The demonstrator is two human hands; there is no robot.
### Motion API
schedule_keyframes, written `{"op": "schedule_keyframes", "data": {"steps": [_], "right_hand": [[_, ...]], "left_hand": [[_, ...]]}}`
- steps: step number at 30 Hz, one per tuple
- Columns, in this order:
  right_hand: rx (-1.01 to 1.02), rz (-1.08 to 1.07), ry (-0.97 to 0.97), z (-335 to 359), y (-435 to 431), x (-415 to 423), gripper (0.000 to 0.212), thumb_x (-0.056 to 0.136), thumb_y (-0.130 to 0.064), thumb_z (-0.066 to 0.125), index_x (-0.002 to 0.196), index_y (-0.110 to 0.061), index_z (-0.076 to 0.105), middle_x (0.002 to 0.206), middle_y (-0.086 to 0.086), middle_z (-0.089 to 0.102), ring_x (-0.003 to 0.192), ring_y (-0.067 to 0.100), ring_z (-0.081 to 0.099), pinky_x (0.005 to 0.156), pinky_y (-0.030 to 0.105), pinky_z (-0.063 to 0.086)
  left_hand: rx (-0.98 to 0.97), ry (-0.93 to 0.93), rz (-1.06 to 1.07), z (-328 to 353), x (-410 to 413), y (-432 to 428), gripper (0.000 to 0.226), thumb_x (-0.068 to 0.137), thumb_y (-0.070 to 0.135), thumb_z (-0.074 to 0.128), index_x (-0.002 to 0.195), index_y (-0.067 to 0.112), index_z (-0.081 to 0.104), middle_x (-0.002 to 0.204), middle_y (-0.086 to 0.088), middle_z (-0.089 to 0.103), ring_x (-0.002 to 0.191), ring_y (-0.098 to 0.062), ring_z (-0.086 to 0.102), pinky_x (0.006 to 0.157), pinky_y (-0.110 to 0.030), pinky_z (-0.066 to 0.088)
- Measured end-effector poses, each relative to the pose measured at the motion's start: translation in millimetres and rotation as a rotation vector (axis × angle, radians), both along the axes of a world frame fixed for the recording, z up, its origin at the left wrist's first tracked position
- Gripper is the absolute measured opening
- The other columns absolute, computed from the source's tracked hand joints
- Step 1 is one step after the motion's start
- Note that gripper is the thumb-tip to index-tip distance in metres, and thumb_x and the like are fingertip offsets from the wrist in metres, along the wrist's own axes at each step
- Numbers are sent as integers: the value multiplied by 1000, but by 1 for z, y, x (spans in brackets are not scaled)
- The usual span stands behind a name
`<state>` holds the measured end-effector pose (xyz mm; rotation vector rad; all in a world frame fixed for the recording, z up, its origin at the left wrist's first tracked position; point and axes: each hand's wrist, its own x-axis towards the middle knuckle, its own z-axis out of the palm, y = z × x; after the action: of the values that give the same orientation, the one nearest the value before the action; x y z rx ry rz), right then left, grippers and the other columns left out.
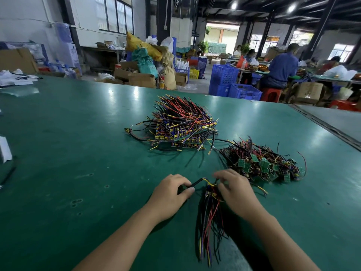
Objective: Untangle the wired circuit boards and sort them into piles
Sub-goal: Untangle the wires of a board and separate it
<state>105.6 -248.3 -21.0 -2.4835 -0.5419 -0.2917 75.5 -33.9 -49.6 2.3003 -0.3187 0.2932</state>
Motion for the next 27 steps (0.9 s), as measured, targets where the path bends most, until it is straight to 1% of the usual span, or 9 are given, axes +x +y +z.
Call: {"op": "schedule_keyframes", "data": {"steps": [2,4,7,9,12,14,18,22,27], "right_hand": [[52,9,108,-2,1,-1,34,92,-5,53,122,-15,66,119,-6,58,103,9,59,82,5,37],[180,-4,129,-1,3,0,37,92,-4,53,125,-19,62,120,-10,56,100,-2,57,81,0,36],[468,-75,180,3,6,1,29,91,-6,60,110,-28,60,110,-4,61,85,6,65,82,24,51],[668,-78,310,4,7,-1,19,90,-2,61,97,-19,58,90,4,65,71,13,67,73,36,56],[879,-26,529,5,11,-5,11,93,3,56,90,-8,53,80,9,56,60,12,64,57,26,54],[939,-1,627,7,14,-7,10,94,2,55,92,-8,54,81,9,57,61,14,65,56,25,54],[1097,139,835,12,20,-11,13,93,-2,56,104,-7,58,85,10,69,63,20,65,58,30,54],[1100,99,812,14,19,-11,12,90,-7,60,102,-10,63,76,3,66,58,13,58,55,23,51],[1149,69,744,14,17,-11,6,88,-10,65,90,-15,65,79,8,66,59,17,60,58,28,51]], "left_hand": [[-111,24,6,3,-2,1,5,91,33,63,91,29,66,87,19,61,89,0,54,78,-18,39],[-220,20,1,6,-5,2,7,91,29,64,85,34,64,83,18,62,84,0,56,72,-13,39],[-347,-15,3,9,-7,1,11,93,26,62,84,31,66,85,12,63,78,-4,57,68,-13,41],[-419,-27,7,12,-9,-2,9,92,29,61,85,30,67,85,6,65,78,-7,58,68,-15,43],[-548,5,1,16,-11,-5,15,87,36,59,89,27,69,87,-4,68,80,-15,61,73,-24,48],[-610,33,-4,19,-12,-6,16,87,34,60,90,23,70,89,-9,68,81,-17,63,73,-25,50],[-709,58,-30,25,-15,-6,10,92,11,62,89,14,71,85,-3,71,72,-7,64,66,-13,47],[-829,179,-102,27,-15,-2,8,89,9,62,87,7,69,81,3,71,69,-11,63,64,-19,47],[-987,460,-270,31,-15,4,17,81,20,65,87,6,72,100,-11,72,71,-17,64,65,-24,49]]}}
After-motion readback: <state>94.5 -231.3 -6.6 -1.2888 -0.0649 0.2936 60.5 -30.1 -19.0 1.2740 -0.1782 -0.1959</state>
